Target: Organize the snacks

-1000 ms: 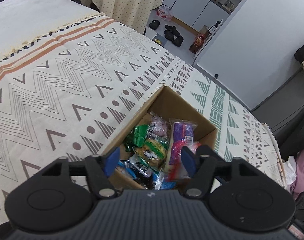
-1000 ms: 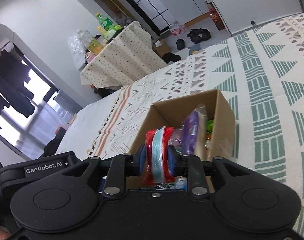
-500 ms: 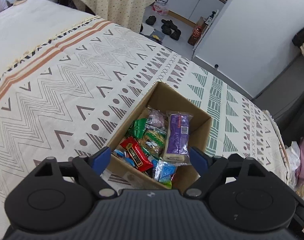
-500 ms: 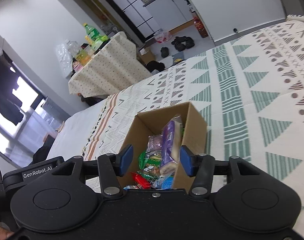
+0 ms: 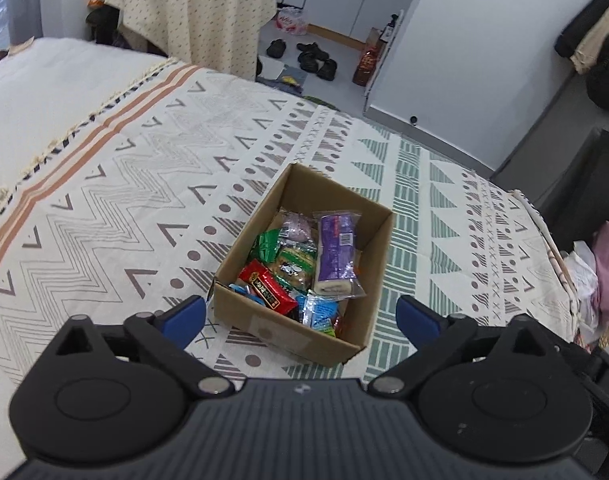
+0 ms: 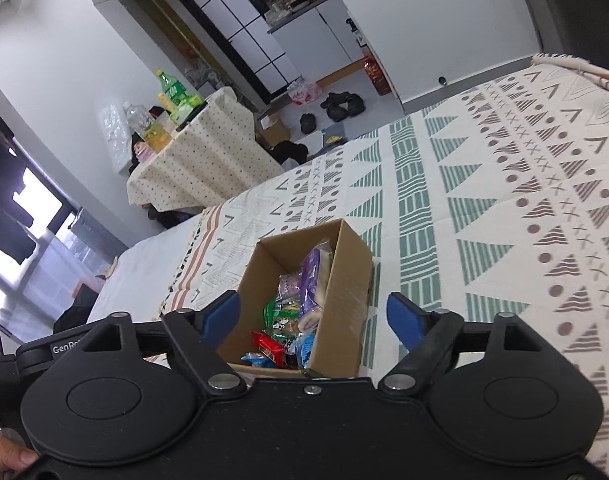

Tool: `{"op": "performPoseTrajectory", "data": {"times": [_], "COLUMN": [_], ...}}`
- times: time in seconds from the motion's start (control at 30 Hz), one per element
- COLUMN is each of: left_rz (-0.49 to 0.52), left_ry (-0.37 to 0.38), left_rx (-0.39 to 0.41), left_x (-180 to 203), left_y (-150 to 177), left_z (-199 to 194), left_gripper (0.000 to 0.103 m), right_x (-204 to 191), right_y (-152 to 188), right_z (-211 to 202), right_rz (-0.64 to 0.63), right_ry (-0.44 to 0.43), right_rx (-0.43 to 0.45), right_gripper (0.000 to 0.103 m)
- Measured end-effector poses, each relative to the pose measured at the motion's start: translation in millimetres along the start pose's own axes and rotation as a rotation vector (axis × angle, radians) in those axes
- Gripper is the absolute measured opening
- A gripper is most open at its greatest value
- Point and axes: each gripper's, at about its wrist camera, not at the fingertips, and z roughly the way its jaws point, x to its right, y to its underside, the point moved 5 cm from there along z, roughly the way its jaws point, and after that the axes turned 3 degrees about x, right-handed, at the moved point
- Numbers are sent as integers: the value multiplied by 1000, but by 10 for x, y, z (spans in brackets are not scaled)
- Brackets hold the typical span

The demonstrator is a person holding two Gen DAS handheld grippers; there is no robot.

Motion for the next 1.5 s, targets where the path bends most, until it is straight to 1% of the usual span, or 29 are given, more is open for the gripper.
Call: {"op": "performPoseTrajectory", "data": {"times": [0.07, 0.13, 0.17, 0.3, 0.5, 0.7, 0.8, 0.93, 0.97, 1.03, 1.1, 1.3, 1.4, 1.5], "left_rz": [20, 43, 55, 78, 107, 144, 173, 185, 186, 194, 212, 260, 291, 313], "left_ry": [0, 0, 3, -4, -14, 6, 9, 32, 49, 77, 88, 92, 92, 93], "left_rx": [13, 14, 15, 26, 52, 65, 87, 101, 98, 91, 100, 127, 139, 137], "left_x": [26, 58, 74, 87, 102, 154, 181, 172, 171, 178, 186, 163, 145, 120], "left_y": [4, 20, 31, 77, 124, 210, 254, 312, 328, 363, 398, 508, 580, 649], "left_z": [-100, -186, -226, -395, -613, -801, -913, -1044, -1074, -1134, -1203, -1377, -1446, -1487], "left_gripper": [103, 103, 103, 103, 103, 103, 103, 103, 103, 103, 103, 103, 103, 103], "right_x": [12, 12, 10, -7, -11, -27, -26, -28, -43, -79, -115, -116, -110, -120], "right_y": [-12, -28, -38, -85, -88, -28, -10, 55, 81, 127, 162, 279, 345, 409], "right_z": [-117, -241, -313, -544, -782, -992, -1099, -1218, -1244, -1303, -1372, -1554, -1645, -1721], "right_rz": [-3, -4, -7, -27, -61, -77, -83, -112, -123, -145, -161, -153, -153, -152], "right_ry": [7, 6, 10, 11, 33, 44, 47, 91, 98, 104, 109, 125, 138, 136], "right_rx": [12, 24, 35, 61, 61, 66, 73, 71, 63, 61, 67, 70, 89, 91], "right_gripper": [84, 90, 95, 103, 103, 103, 103, 103, 103, 103, 103, 103, 103, 103]}}
